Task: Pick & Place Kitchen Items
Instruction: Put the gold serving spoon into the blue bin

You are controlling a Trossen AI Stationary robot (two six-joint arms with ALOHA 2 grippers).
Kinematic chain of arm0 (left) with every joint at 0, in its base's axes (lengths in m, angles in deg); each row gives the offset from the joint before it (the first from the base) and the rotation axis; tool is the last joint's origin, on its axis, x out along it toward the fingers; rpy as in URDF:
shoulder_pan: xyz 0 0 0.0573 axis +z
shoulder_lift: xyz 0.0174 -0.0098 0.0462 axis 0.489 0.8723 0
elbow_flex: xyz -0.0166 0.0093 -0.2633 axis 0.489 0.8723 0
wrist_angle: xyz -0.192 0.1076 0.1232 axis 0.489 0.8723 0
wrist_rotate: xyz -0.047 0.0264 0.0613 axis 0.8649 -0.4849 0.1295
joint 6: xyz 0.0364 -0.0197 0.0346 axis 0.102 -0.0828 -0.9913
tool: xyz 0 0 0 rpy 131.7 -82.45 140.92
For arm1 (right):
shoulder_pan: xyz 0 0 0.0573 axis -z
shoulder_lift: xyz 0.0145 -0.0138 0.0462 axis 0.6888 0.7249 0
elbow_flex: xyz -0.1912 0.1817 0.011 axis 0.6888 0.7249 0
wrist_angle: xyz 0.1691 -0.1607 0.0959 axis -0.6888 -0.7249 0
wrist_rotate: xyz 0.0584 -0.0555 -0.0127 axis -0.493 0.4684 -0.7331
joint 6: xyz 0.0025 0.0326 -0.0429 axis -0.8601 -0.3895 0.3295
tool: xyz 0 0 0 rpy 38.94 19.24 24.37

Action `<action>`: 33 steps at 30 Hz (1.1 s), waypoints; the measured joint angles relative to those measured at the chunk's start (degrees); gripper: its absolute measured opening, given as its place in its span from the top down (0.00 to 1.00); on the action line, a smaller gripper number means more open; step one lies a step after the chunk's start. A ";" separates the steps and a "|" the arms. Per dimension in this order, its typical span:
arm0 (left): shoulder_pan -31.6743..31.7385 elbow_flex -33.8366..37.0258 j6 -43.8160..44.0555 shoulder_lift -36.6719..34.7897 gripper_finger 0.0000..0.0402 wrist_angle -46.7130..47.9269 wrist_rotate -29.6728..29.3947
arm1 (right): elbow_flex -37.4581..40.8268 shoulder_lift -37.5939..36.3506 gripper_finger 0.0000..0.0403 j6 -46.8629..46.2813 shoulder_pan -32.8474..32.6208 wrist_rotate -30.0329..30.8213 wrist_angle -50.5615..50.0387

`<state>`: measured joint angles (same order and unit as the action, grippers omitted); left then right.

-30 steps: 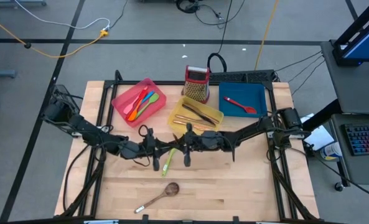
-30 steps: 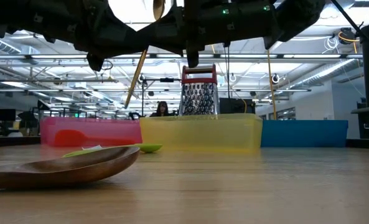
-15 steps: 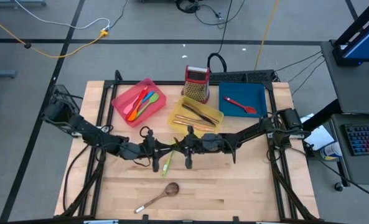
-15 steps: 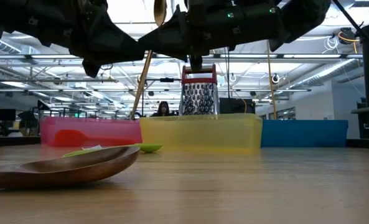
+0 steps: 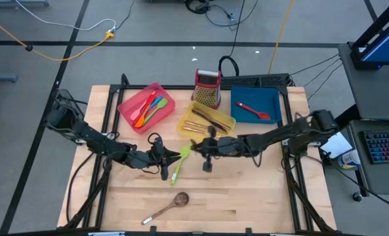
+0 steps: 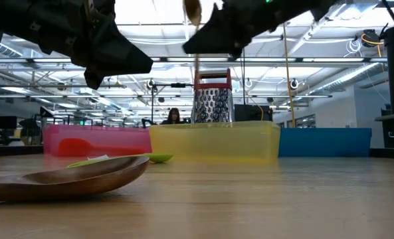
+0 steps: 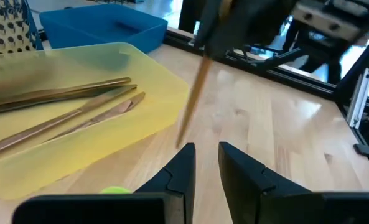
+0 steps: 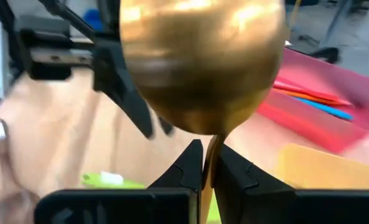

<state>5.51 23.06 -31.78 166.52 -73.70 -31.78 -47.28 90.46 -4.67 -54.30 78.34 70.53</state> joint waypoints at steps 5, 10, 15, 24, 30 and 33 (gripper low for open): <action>0.00 0.00 -0.11 0.02 0.82 0.05 0.02 | -0.02 -7.69 0.97 2.63 0.02 5.88 -12.17; 0.00 0.00 -0.04 0.02 0.82 0.07 0.04 | -0.07 -15.23 0.97 3.94 0.18 12.90 -24.95; 0.00 0.00 -0.04 0.02 0.82 0.09 0.07 | -0.11 -21.47 0.97 4.88 2.23 21.49 -38.17; 0.00 0.00 -0.39 0.04 0.82 0.13 0.11 | -0.07 -24.26 0.97 4.44 14.32 24.74 -56.61; 0.00 0.00 -0.44 0.04 0.82 0.13 0.11 | 3.01 -23.80 0.97 6.61 25.26 21.01 -56.11; 0.00 0.00 -0.55 0.04 0.82 0.13 0.11 | 7.51 -23.82 0.97 10.45 30.58 18.92 -49.61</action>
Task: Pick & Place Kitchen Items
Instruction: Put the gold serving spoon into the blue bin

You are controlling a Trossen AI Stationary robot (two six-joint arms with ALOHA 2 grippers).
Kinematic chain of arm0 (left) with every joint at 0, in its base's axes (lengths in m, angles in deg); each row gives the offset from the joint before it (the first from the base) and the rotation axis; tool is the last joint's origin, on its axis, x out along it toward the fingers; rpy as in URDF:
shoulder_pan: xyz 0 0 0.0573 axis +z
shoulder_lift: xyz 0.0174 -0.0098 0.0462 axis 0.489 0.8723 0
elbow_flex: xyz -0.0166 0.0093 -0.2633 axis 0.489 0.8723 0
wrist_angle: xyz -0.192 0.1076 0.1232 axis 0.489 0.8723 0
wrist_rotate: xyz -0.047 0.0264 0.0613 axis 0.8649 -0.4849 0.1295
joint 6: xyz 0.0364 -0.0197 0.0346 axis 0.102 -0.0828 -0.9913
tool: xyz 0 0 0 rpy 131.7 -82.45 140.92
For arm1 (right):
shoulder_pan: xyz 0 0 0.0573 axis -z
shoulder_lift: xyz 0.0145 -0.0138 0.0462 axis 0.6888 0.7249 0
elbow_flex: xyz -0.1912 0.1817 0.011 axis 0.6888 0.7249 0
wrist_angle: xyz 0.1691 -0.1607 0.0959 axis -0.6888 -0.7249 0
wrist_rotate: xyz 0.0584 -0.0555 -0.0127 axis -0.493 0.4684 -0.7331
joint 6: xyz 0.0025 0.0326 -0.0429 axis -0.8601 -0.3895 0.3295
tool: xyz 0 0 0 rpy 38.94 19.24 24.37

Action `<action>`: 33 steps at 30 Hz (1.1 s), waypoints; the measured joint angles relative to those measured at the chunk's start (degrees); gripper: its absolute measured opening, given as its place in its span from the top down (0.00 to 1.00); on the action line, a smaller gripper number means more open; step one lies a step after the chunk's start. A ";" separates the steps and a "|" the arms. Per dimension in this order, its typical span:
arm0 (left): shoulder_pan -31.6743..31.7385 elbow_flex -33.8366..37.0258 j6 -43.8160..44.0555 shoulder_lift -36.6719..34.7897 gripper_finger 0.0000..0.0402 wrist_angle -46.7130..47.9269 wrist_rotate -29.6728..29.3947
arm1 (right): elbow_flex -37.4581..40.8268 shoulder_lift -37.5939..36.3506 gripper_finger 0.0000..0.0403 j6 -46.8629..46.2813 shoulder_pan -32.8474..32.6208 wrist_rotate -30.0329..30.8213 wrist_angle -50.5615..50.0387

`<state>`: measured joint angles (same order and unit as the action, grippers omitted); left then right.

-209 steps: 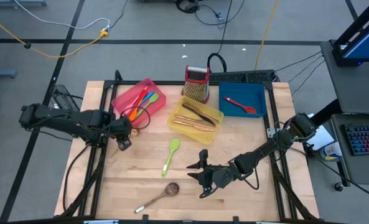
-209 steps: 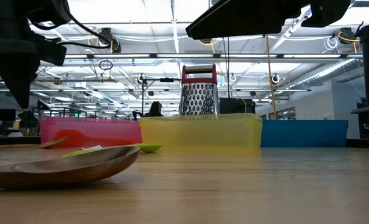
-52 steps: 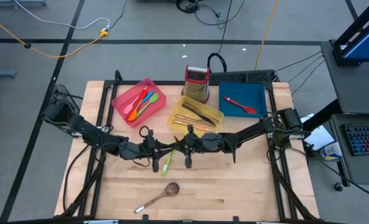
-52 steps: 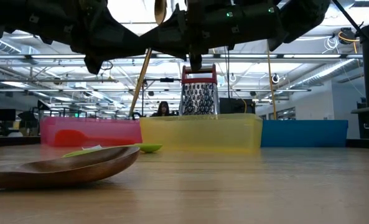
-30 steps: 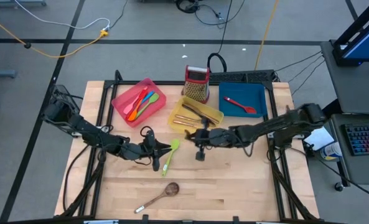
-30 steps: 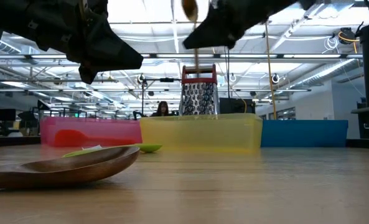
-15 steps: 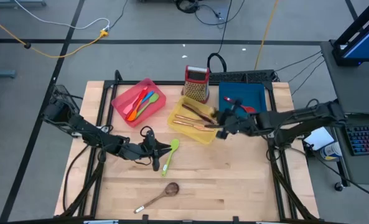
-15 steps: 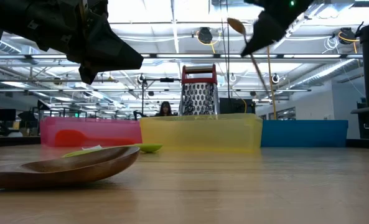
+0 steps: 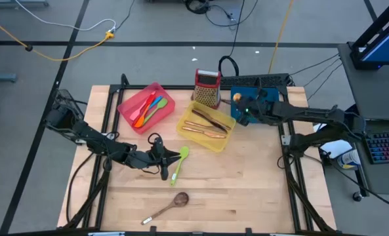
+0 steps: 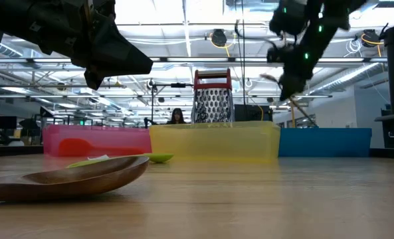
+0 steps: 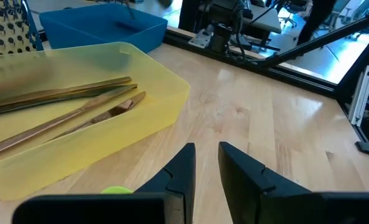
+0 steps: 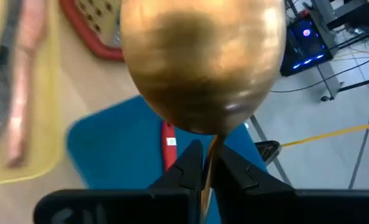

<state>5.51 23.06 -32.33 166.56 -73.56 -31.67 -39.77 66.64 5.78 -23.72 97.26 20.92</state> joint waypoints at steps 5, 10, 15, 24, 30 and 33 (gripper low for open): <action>0.00 0.00 -0.02 0.02 0.82 0.00 0.00 | 8.88 0.02 0.97 9.81 7.64 -4.49 15.56; 0.00 0.00 0.00 0.02 0.82 0.00 0.00 | 15.00 0.02 0.97 11.71 13.61 -6.48 21.68; 0.04 0.02 -1.25 0.02 0.82 0.00 0.00 | 18.23 0.01 0.97 13.26 18.19 -6.76 22.15; 0.11 0.02 -1.45 0.02 0.82 -0.02 -0.33 | 22.26 0.00 0.96 11.60 24.40 -17.12 22.99; 0.11 0.02 -1.40 0.02 0.82 -0.02 -0.35 | 23.42 -0.04 0.90 10.58 25.20 -17.58 23.21; 0.11 0.02 -1.40 0.02 0.82 -0.04 -0.37 | 23.50 -0.01 0.88 9.92 25.22 -19.31 23.19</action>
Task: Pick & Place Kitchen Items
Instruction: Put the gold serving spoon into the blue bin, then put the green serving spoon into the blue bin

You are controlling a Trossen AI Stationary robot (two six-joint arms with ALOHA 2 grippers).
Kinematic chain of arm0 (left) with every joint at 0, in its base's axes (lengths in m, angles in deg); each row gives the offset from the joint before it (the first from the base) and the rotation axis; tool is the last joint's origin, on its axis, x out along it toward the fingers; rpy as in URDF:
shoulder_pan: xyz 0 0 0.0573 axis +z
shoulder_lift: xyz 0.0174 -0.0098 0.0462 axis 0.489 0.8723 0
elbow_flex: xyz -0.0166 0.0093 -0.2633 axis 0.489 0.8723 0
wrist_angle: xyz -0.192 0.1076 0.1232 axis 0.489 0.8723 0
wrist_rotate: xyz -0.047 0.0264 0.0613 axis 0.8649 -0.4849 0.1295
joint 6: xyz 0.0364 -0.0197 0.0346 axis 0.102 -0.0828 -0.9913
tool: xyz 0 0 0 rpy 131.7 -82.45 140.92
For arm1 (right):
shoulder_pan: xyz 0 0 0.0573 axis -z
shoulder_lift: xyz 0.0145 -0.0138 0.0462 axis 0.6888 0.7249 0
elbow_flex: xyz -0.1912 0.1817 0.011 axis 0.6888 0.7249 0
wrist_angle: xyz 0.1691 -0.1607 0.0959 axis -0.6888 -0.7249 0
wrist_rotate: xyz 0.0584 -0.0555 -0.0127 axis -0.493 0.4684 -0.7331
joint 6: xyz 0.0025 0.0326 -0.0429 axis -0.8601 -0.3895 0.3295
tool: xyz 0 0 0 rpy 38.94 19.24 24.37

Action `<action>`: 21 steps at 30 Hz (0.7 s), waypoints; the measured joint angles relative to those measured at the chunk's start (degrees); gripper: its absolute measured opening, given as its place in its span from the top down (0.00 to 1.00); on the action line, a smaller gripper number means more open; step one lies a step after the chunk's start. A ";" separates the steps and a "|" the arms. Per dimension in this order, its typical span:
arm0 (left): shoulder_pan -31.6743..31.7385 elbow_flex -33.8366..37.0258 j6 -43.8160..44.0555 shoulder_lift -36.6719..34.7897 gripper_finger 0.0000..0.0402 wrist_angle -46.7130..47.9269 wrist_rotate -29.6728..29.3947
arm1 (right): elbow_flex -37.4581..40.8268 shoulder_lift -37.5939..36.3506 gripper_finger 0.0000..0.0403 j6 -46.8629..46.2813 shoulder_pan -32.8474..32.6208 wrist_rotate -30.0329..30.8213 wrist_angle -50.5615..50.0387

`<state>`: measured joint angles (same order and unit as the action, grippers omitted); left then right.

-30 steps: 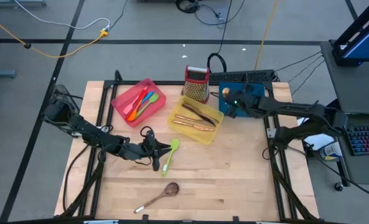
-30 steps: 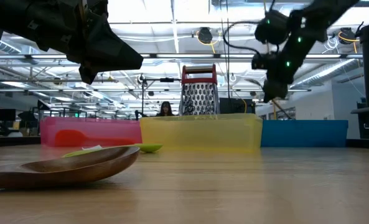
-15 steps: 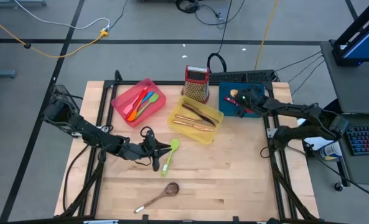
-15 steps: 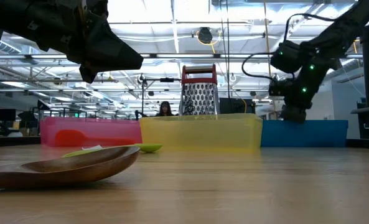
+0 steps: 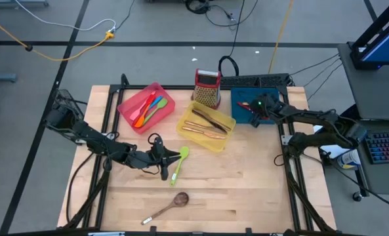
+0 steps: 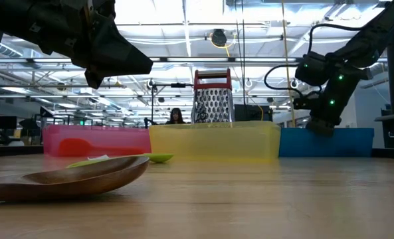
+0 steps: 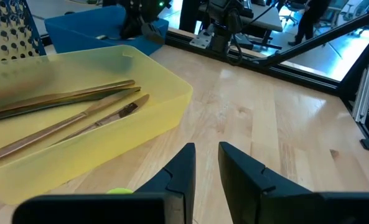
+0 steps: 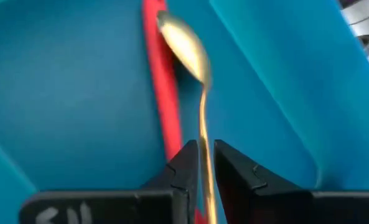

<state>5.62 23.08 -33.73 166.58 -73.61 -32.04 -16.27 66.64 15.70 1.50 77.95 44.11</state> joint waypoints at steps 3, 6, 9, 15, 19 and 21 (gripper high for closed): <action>0.00 0.00 0.24 0.00 0.82 0.00 0.00 | 0.01 0.01 0.87 -0.13 0.00 -0.69 1.05; 0.00 0.00 0.24 0.00 0.82 0.00 -0.02 | 0.01 0.01 0.85 -0.13 0.00 -0.70 2.10; 0.00 0.00 0.26 0.00 0.82 0.00 -0.02 | 0.01 0.01 0.83 -0.09 0.00 -0.61 3.29; 0.00 0.02 0.42 0.00 0.82 0.00 0.16 | 0.01 -0.02 0.77 -0.13 -0.43 -0.59 3.26; 0.00 0.02 2.07 0.00 0.82 0.03 0.26 | 0.01 -0.70 0.71 -0.13 -1.62 -0.58 3.28; 0.00 0.02 3.64 0.00 0.82 0.96 0.84 | 0.01 -1.51 0.68 -0.14 -2.16 -0.40 3.25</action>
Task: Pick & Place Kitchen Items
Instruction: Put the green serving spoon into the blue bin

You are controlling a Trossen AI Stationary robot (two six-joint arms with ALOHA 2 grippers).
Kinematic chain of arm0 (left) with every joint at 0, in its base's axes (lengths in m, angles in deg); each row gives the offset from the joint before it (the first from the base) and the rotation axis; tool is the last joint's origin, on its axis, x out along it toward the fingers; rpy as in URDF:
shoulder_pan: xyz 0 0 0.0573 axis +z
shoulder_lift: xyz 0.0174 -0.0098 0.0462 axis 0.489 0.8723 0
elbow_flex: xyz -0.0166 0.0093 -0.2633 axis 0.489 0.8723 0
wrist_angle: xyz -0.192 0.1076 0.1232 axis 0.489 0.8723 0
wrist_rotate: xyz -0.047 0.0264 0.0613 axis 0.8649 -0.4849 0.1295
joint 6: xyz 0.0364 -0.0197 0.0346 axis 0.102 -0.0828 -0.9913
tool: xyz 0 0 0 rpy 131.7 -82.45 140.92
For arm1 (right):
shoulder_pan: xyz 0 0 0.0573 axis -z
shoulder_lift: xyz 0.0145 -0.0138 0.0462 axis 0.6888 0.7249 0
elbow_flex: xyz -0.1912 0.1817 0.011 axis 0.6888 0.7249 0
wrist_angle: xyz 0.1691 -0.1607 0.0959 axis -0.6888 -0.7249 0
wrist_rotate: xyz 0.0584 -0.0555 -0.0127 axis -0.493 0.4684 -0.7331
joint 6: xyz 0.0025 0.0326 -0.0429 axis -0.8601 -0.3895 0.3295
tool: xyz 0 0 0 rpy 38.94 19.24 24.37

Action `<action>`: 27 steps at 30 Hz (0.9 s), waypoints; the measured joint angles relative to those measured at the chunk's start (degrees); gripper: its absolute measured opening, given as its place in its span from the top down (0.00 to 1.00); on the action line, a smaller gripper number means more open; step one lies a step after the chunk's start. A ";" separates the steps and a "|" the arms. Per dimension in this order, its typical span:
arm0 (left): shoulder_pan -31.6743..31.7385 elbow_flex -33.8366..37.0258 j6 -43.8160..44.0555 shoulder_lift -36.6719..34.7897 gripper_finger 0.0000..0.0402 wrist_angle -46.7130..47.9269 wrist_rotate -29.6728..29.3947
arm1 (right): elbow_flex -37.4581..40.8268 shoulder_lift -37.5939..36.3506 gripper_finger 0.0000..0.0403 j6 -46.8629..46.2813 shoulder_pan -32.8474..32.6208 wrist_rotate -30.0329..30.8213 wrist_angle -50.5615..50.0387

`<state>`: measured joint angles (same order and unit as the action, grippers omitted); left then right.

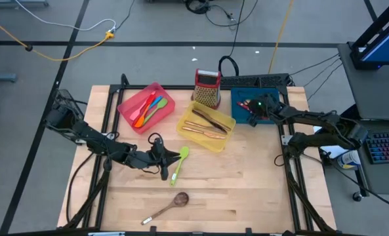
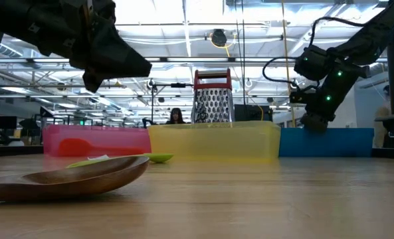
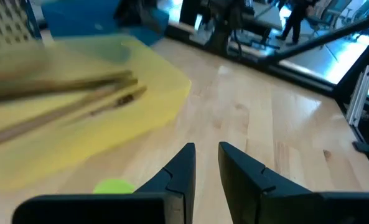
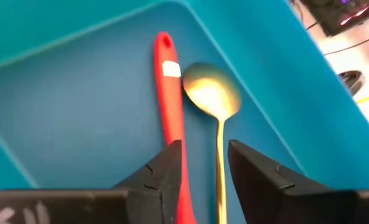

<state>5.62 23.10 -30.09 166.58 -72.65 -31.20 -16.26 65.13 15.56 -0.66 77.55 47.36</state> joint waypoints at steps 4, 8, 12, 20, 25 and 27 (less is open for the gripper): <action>-0.08 0.02 2.85 0.02 0.82 2.93 2.99 | 0.00 -3.02 0.64 -1.76 -0.71 0.05 0.00; -0.25 0.02 4.08 1.51 0.81 4.29 4.12 | 0.00 -7.32 0.61 -2.97 -1.48 -0.09 -0.53; -0.61 0.01 3.92 4.04 0.81 4.05 4.39 | 0.00 -12.33 0.59 -3.01 -3.51 -0.11 -0.59; -0.34 0.07 2.87 7.91 0.66 6.59 4.95 | 0.00 -22.65 0.61 -8.31 -12.43 -0.37 -0.31; 1.67 0.02 8.01 7.85 0.51 8.19 3.81 | 0.00 -27.32 0.63 -13.35 -19.71 -3.17 2.89; 1.79 0.00 10.37 8.12 0.47 7.78 3.99 | 0.00 -28.16 0.64 -15.10 -22.39 -6.00 6.09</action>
<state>7.41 23.10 -19.72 174.70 -64.87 -27.21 -16.26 36.96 0.45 -23.04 71.55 53.45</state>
